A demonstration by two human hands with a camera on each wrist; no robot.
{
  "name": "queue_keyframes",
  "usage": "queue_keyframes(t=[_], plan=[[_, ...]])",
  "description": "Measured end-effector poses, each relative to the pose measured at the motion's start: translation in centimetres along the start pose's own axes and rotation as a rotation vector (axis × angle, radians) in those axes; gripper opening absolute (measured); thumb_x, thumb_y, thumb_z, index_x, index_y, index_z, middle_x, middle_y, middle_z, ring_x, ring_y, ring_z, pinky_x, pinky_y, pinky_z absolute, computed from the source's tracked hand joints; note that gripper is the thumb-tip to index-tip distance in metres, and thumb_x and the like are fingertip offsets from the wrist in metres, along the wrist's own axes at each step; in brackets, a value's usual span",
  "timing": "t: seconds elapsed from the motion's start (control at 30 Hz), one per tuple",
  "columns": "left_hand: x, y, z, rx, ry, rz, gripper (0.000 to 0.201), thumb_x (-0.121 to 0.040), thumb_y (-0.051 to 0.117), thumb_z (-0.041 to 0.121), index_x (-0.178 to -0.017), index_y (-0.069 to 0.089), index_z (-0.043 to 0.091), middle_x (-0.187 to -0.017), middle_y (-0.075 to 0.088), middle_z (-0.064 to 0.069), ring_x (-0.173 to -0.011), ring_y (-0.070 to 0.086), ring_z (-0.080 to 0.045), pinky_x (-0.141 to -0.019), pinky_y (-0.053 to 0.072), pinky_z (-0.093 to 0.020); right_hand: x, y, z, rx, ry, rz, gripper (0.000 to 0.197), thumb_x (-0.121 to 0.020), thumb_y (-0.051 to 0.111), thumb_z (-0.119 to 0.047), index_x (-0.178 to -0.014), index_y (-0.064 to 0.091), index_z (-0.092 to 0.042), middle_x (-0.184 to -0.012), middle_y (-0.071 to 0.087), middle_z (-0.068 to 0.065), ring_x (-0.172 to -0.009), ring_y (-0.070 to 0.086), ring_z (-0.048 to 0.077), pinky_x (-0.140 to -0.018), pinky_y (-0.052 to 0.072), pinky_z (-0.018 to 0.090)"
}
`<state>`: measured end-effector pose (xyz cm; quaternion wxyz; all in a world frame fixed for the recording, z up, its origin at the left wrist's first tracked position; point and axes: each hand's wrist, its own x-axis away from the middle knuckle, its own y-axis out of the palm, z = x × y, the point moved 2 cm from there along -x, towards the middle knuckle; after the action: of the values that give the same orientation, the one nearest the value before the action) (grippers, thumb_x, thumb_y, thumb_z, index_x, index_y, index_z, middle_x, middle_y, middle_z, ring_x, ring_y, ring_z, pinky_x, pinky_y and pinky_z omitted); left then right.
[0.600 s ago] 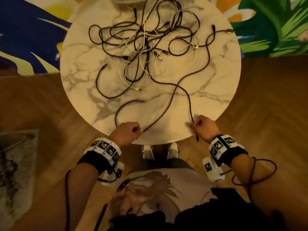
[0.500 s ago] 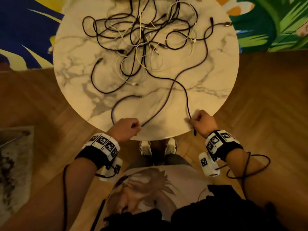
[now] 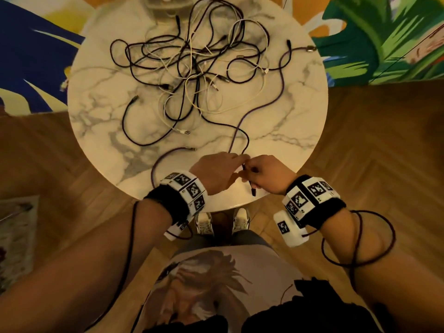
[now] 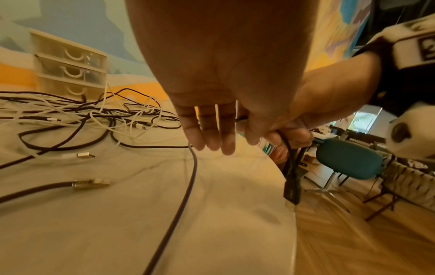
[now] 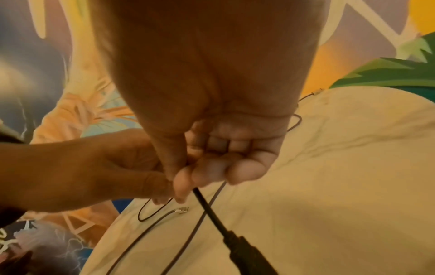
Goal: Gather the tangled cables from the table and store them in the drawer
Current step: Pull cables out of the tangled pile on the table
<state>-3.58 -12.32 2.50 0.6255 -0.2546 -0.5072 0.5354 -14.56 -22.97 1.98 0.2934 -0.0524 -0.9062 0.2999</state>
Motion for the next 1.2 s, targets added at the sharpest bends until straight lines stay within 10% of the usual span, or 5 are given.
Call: queue_keyframes(t=[0.33, 0.53, 0.83, 1.03, 1.2], plan=[[-1.8, 0.0, 0.5, 0.001, -0.237, 0.221, 0.040, -0.099, 0.031, 0.045, -0.103, 0.060, 0.018, -0.091, 0.062, -0.009, -0.083, 0.059, -0.028, -0.065, 0.044, -0.035, 3.1, -0.1, 1.6, -0.361, 0.233, 0.282, 0.054, -0.089, 0.049, -0.058, -0.075, 0.069, -0.011, -0.064, 0.070, 0.005, -0.048, 0.063, 0.019, -0.047, 0.046, 0.024], [-2.3, 1.3, 2.7, 0.102, -0.092, 0.050, 0.038, -0.099, 0.033, 0.044, -0.127, 0.053, 0.028, -0.097, 0.058, -0.011, -0.088, 0.057, -0.026, -0.069, 0.038, -0.033, -0.1, -0.6, 2.5, -1.088, 0.251, 0.251, 0.048, -0.101, 0.026, -0.047, -0.117, 0.062, -0.020, -0.118, 0.066, 0.009, -0.101, 0.063, 0.020, -0.085, 0.048, 0.036], [-4.4, -4.3, 3.5, 0.575, -0.027, 0.449, 0.026, -0.088, 0.058, 0.037, -0.107, 0.061, 0.020, -0.084, 0.052, 0.013, -0.075, 0.049, -0.002, -0.070, 0.041, -0.018, 1.1, -2.2, 1.4, -0.588, 0.000, 0.390, 0.042, -0.100, 0.037, -0.007, -0.070, 0.062, -0.024, -0.068, 0.065, -0.009, -0.063, 0.060, -0.007, -0.072, 0.043, 0.024], [-6.7, -5.4, 8.1, 0.246, 0.277, 0.418, 0.017, -0.086, 0.063, 0.023, -0.095, 0.062, 0.009, -0.093, 0.055, -0.004, -0.090, 0.049, -0.018, -0.078, 0.042, -0.032, 1.0, -3.9, 3.4, -0.589, 0.023, 0.381, 0.023, -0.091, 0.043, 0.015, -0.112, 0.052, 0.018, -0.099, 0.050, 0.007, -0.082, 0.046, 0.005, -0.072, 0.038, 0.000], [-8.2, -5.1, 8.8, 0.311, 0.314, 0.445, 0.027, -0.086, 0.060, 0.021, -0.111, 0.063, 0.013, -0.098, 0.056, -0.003, -0.088, 0.050, -0.009, -0.076, 0.041, -0.023, 1.2, -5.4, 4.8, -0.583, -0.007, 0.361, 0.021, -0.093, 0.042, 0.010, -0.089, 0.061, 0.003, -0.064, 0.050, -0.003, -0.063, 0.050, 0.008, -0.061, 0.044, 0.013]])
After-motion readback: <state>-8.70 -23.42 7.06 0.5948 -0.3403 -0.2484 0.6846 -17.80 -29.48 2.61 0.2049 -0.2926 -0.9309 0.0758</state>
